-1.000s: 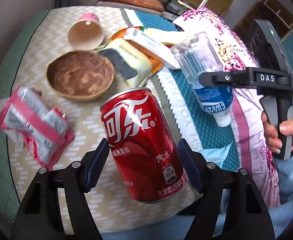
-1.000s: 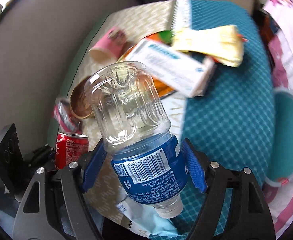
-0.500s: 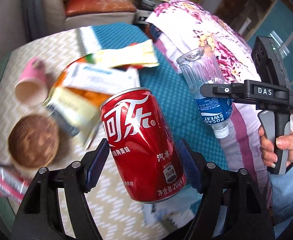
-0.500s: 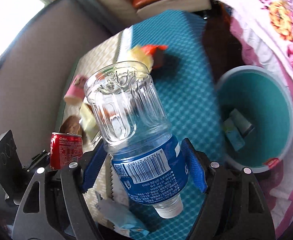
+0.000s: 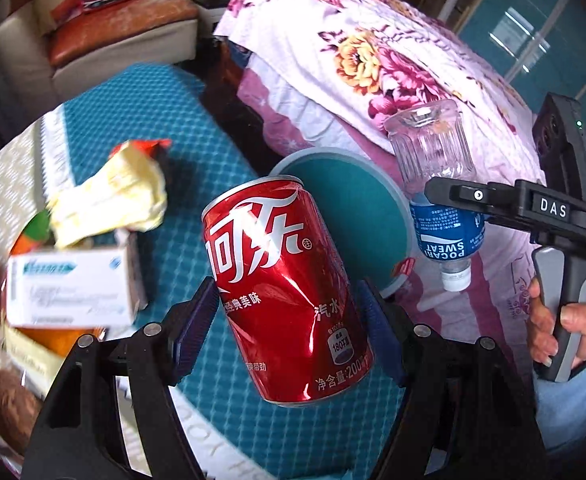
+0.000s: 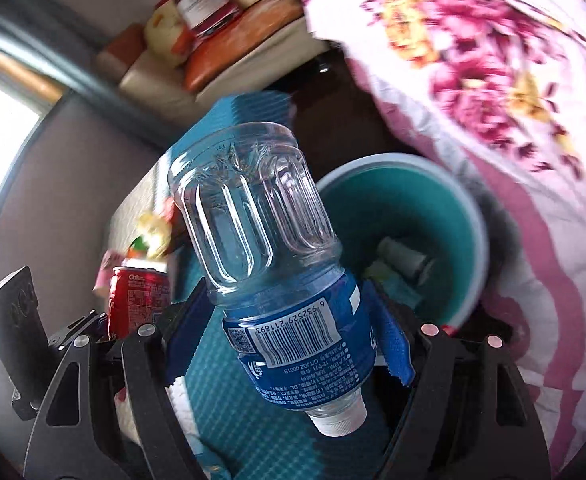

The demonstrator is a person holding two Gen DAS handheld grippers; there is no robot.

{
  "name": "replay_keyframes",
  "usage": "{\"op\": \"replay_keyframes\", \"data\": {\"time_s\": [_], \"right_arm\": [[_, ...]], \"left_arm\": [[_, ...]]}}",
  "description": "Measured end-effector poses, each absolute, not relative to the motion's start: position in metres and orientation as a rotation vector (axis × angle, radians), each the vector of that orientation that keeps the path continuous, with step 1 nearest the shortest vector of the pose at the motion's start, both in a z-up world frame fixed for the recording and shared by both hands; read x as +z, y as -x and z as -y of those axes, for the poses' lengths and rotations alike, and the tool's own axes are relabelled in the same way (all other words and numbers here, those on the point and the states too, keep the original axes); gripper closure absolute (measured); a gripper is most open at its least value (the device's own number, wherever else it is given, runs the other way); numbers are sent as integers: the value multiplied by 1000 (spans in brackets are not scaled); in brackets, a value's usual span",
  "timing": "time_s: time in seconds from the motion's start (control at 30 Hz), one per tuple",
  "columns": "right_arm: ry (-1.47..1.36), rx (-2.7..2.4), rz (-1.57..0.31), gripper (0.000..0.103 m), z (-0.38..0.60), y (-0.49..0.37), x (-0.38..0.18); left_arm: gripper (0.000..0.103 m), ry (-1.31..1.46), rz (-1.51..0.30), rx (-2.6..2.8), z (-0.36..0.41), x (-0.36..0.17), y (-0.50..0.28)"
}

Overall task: Collect trash
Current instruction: 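Carry the can and bottle over the wastebasket and open both tools to drop them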

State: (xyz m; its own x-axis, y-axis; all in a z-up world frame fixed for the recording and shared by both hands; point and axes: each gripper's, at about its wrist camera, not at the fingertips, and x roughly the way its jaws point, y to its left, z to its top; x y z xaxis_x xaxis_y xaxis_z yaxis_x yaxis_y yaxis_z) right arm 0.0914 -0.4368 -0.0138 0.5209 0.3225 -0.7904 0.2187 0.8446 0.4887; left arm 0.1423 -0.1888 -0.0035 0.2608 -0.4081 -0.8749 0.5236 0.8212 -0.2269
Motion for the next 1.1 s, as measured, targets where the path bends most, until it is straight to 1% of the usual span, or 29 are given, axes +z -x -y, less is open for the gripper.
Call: {"op": "replay_keyframes", "data": {"time_s": [0.33,0.53,0.6,1.03,1.1], "right_arm": [[-658,8,-1048,31,467,-95,-37],[-670,-15,-1065,31,481,-93,-49],[-672,-19,-1074,31,484,-94,-54],[-668,-26,-1098,31,483,-100,-65],[-665,-29,-1106,31,481,-101,-66]], "left_arm": [[31,-210,-1206,-686,264,-42,-166],[30,-245,-1235,-691,289,-59,-170],[24,-236,-1241,-693,292,-61,-171],[21,-238,-1208,-639,270,-57,-165],[17,-231,-1199,-634,264,-55,-163]]}}
